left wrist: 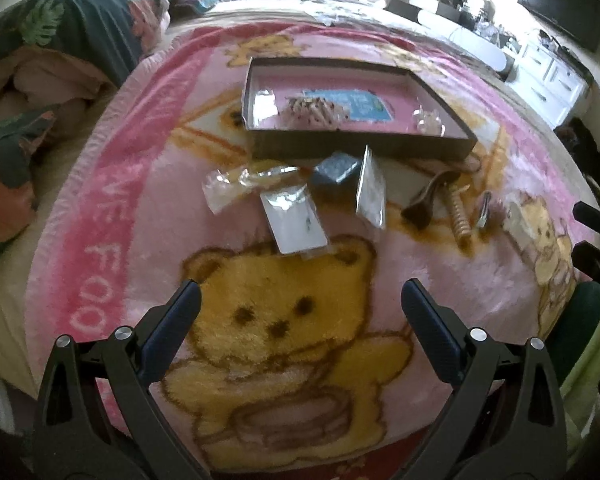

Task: Organize jewelry
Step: 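Withdraw both open tools from the box back toward the remaining items, then grasp the clear bag with earring card using the left tool while the right tool grasps the pink fluffy clip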

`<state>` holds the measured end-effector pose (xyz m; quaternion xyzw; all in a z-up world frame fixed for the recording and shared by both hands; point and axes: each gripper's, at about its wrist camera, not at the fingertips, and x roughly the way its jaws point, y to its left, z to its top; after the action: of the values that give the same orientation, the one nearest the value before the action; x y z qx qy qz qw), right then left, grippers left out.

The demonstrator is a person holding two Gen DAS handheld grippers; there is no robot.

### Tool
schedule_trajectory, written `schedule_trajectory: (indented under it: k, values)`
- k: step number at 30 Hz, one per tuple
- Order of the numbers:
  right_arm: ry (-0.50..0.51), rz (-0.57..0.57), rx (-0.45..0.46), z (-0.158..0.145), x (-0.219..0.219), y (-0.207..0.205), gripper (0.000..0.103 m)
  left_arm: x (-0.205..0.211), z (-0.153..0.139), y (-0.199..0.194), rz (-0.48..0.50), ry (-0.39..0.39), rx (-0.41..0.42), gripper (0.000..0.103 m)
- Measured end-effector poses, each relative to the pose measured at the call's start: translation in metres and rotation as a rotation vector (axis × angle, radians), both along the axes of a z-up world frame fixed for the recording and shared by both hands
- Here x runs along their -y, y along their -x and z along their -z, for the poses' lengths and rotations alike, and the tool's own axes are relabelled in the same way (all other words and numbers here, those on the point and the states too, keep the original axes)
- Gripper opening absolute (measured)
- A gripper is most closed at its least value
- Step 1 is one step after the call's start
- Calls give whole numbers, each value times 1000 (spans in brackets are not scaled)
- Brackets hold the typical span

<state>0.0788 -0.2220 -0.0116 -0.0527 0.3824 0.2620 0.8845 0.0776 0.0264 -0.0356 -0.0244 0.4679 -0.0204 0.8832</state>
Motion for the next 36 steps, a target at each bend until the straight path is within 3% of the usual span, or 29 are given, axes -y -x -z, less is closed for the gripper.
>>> schedule_trajectory:
  k: [8, 15, 18, 24, 27, 29, 33, 35, 36]
  values:
    - [-25, 12, -81, 20, -4, -14, 87, 1, 19, -12, -5, 1, -9, 92]
    - [-49, 38, -144, 33, -10, -31, 87, -4, 28, -23, -11, 43, -3, 75]
    - [-29, 56, -138, 35, -14, -38, 84, -3, 30, -29, -10, 50, 1, 72]
    - [67, 121, -148, 46, -16, -63, 71, -3, 34, -43, -25, 45, -4, 69]
    - [94, 135, -171, 54, -15, -77, 61, -4, 37, -50, -37, 43, -8, 66]
    - [115, 137, -181, 60, -15, -86, 49, -4, 38, -54, -39, 43, -11, 62]
    - [127, 124, -180, 64, -20, -95, 40, -4, 41, -58, -42, 41, -15, 55]
    - [129, 117, -181, 66, -23, -100, 28, -5, 42, -60, -42, 42, -12, 54]
    - [127, 114, -184, 67, -24, -101, 27, -5, 41, -61, -43, 43, -11, 53]
